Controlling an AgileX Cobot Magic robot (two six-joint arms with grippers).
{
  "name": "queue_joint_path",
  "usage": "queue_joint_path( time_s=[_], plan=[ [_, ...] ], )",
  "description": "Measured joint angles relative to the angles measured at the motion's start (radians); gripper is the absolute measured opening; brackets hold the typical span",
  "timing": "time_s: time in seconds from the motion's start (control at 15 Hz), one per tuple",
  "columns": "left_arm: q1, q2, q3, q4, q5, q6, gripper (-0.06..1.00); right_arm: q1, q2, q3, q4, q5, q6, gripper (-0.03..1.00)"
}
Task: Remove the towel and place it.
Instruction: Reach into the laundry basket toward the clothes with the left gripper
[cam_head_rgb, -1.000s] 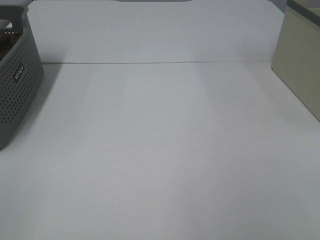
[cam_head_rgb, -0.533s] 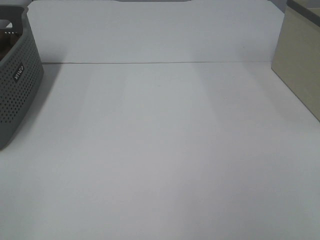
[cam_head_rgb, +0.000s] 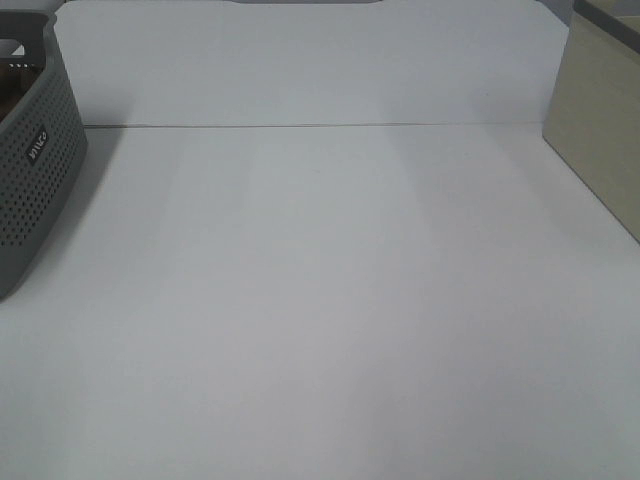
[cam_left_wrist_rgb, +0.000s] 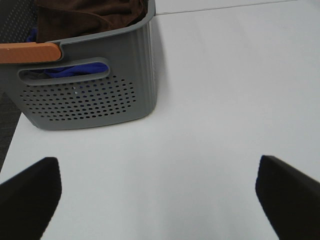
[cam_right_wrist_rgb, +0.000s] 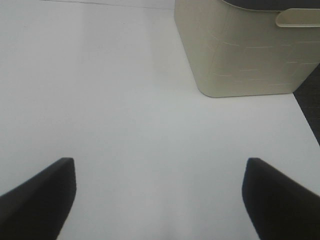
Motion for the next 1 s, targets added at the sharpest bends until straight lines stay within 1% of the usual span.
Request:
queue_joint_path(
  time_s=[0.13, 0.2, 0.33, 0.4, 0.53, 0.67, 0.8, 0.93, 1.0],
  plan=[
    [0.0, 0.0, 0.0, 0.008, 0.0, 0.007, 0.99, 0.0, 0.0, 0.0, 0.0, 0.0, 0.0, 0.86],
    [0.0, 0.005, -0.003, 0.035, 0.0, 0.04, 0.99, 0.0, 0.0, 0.0, 0.0, 0.0, 0.0, 0.86],
    [0.0, 0.11, -0.083, 0.099, 0.044, 0.198, 0.99, 0.0, 0.0, 0.0, 0.0, 0.0, 0.0, 0.86],
    [0.0, 0.228, -0.182, 0.138, 0.089, 0.326, 0.99, 0.0, 0.0, 0.0, 0.0, 0.0, 0.0, 0.86],
    [0.0, 0.423, -0.324, 0.184, 0.133, 0.533, 0.99, 0.0, 0.0, 0.0, 0.0, 0.0, 0.0, 0.86],
    [0.0, 0.623, -0.48, 0.221, 0.134, 0.682, 0.99, 0.0, 0.0, 0.0, 0.0, 0.0, 0.0, 0.86],
    [0.0, 0.85, -0.654, 0.284, 0.125, 0.771, 0.99, 0.0, 0.0, 0.0, 0.0, 0.0, 0.0, 0.86],
    [0.0, 1.103, -0.833, 0.36, 0.124, 0.809, 0.99, 0.0, 0.0, 0.0, 0.0, 0.0, 0.0, 0.86],
    [0.0, 1.225, -0.916, 0.382, 0.124, 0.818, 0.99, 0.0, 0.0, 0.0, 0.0, 0.0, 0.0, 0.86]
  ],
)
